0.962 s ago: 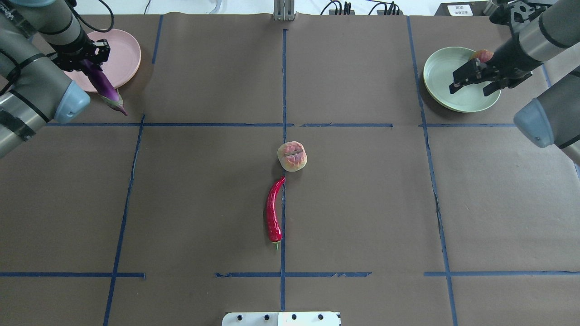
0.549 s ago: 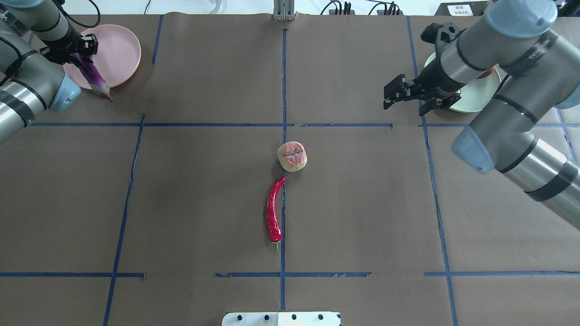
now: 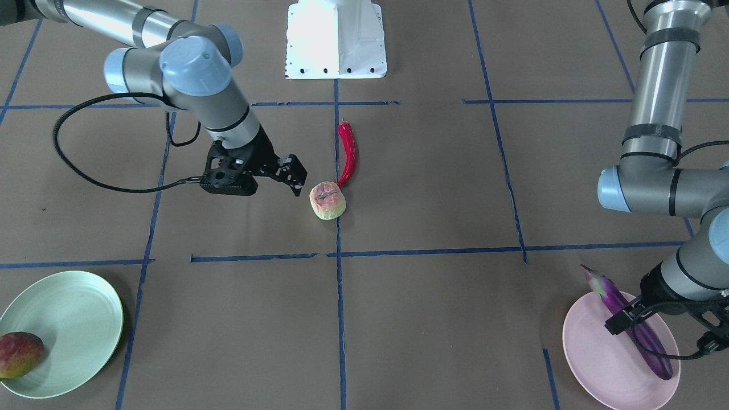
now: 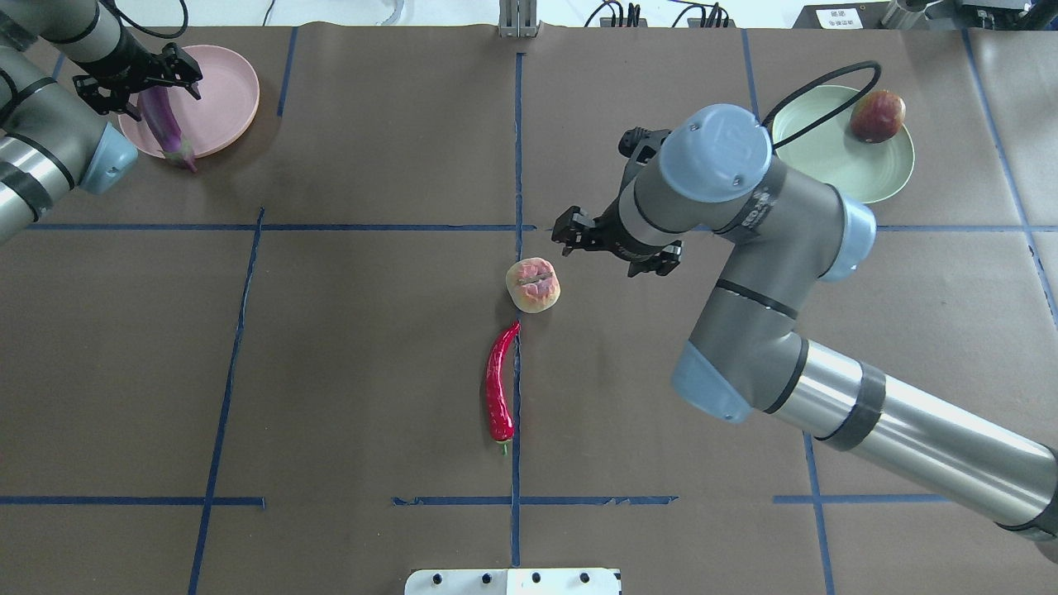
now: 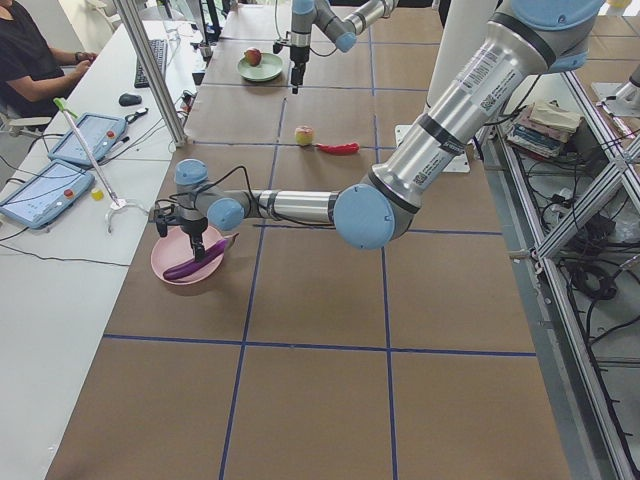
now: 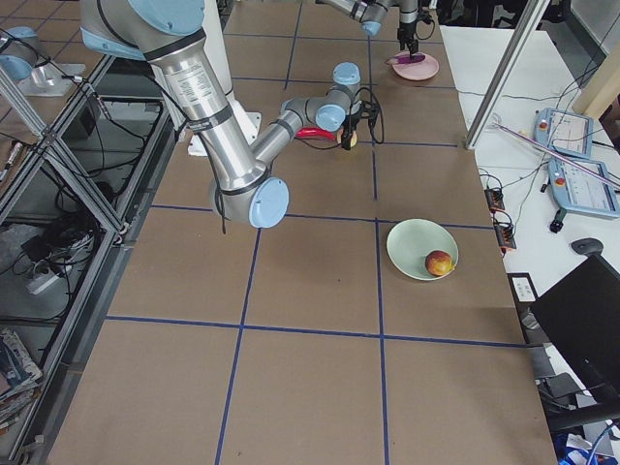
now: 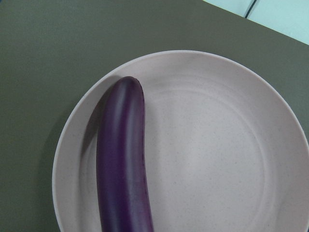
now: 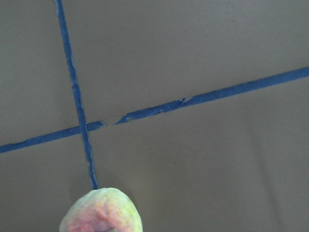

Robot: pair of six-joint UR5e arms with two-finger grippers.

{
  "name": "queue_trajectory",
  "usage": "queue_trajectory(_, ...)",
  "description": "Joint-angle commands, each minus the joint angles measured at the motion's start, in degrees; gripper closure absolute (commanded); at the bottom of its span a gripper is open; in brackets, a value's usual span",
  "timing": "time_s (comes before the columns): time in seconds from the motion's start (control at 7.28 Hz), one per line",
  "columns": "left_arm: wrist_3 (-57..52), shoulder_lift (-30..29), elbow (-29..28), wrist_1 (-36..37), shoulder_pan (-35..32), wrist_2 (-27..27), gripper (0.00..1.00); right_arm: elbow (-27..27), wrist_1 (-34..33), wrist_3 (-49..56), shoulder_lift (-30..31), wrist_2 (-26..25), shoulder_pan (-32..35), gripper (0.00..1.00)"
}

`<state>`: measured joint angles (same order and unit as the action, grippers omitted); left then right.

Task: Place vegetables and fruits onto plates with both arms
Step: 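Lower the right gripper onto the pale peach and grasp it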

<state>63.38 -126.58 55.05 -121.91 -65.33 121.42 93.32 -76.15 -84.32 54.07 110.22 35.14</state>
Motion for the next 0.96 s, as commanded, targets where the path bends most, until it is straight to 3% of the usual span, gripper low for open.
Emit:
queue_trajectory(0.0,0.1,1.9,3.3,-0.1,-0.1,0.7,0.0,-5.4,-0.8,-3.7,-4.6,-4.7,-3.8,0.0)
queue_trajectory(0.41,1.6,2.6,4.7,-0.2,0.1,0.7,0.0,-7.1,-3.7,-5.2,-7.4,-4.7,-4.5,0.0)
queue_trajectory(0.82,1.6,2.7,5.2,-0.2,0.1,0.6,0.0,-13.3,-3.0,-5.2,-11.2,-4.7,-4.8,0.0)
